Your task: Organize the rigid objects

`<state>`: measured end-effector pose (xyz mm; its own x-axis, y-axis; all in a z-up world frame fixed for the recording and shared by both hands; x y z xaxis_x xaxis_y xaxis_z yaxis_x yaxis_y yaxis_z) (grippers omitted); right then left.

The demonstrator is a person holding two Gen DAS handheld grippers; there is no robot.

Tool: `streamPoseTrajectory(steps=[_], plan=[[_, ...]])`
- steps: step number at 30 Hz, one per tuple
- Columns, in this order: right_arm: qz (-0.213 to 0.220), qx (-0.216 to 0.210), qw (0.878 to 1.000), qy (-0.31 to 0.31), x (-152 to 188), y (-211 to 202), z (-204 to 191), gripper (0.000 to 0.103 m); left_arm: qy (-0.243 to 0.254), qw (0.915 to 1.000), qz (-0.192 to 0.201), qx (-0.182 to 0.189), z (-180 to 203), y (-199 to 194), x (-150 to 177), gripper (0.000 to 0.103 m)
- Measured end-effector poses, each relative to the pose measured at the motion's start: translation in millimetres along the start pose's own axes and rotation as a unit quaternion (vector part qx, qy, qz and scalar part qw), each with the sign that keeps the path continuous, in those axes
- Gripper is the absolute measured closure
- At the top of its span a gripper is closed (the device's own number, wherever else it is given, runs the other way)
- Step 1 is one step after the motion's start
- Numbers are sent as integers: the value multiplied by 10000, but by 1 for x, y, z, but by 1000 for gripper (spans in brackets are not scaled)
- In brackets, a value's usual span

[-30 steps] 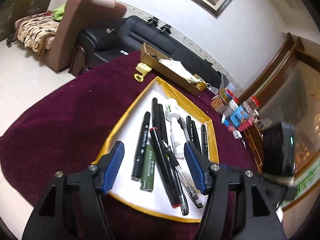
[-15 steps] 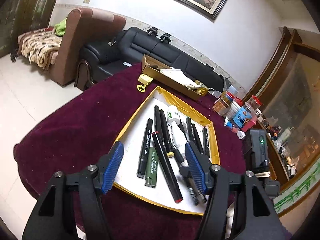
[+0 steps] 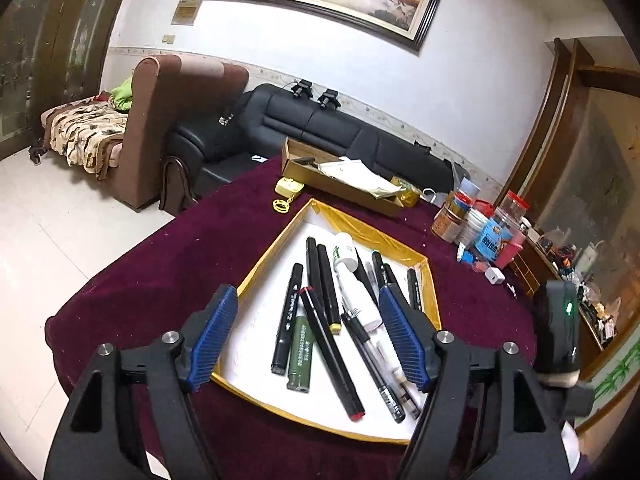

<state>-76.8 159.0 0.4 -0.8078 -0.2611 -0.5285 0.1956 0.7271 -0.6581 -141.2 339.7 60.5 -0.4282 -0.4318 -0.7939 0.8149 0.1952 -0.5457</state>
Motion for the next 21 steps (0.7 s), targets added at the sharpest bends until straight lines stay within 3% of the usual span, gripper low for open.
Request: streamPoseTrajectory(steps=[5,7,11,14,16,17,19,21], plan=[[-524,-250,9983,2,6,28,-16,74,-34,9999,-91,69,5,1,4,30],[-493,-156,9984,-218,5,32,-24,69,-34,9999,-95,50,6,-1,5,30],[-308,-420,9986,95,2,25,-17,68,17,10000,-32,-33,6,-4,3,30],[-25,-265,9993,280,-3,13,-2,68,127,9998,51,-110,10,-7,3,30],[292,-169,9992,193,-6,-4,-2,68,286,9982,297,-437,15,-13,1,30],[441,-98,9989,125,-6,-12,-4,68,420,9942,587,-797,18,-22,-2,27],[932,126,9955,-115,-6,-32,-9,67,517,9842,1175,-1220,28,-45,-7,13],[1430,455,9880,-374,-5,-50,-14,63,498,9835,1453,-950,40,-60,-9,0]])
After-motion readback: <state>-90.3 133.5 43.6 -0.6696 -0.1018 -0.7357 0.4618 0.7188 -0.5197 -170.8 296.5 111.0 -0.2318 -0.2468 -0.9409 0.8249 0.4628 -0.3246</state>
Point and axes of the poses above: each gripper's, at about its wrist camera, not at the fingertips, and y roughly the way its jaws point, z to its right, x to its underside, the point moved 5 cm from there along y, roughly the way its jaws point, and after that the axes turned 11 degrees about -x, right-handed, at the moved point
